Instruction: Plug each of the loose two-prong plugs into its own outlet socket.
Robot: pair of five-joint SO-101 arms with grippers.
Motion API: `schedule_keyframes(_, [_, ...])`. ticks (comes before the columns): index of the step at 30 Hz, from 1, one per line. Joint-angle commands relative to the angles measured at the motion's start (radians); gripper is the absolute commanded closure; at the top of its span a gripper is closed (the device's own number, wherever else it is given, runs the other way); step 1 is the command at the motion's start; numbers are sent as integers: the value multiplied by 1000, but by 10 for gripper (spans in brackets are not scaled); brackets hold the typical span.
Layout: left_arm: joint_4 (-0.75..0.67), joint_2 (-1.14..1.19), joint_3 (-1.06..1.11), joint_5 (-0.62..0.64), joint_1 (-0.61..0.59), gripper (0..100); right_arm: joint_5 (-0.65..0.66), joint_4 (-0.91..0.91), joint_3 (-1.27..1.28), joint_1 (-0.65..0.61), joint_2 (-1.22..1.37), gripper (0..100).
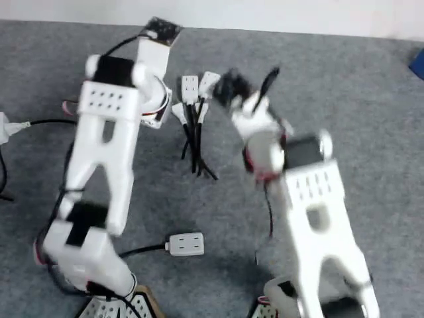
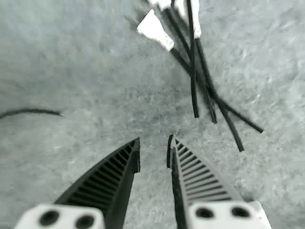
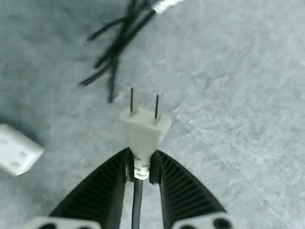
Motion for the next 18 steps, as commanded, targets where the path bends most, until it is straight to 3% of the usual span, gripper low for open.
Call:
schedule_keyframes(1, [-17,-295,154,-37,-13,886,-72,-88,251,-59,-199,991])
schedule_keyframes(5, [-245,-664,622,-44,-16,871,-132,-163,378,-94,-254,991])
schedule_keyframes(10, [-555,-1102,1167,-26,-47,740,-176,-182,387,-194,-191,991])
schedule_keyframes(18, [-760,-1428,1578,-11,-39,680,-196,-305,398,-280,-101,991])
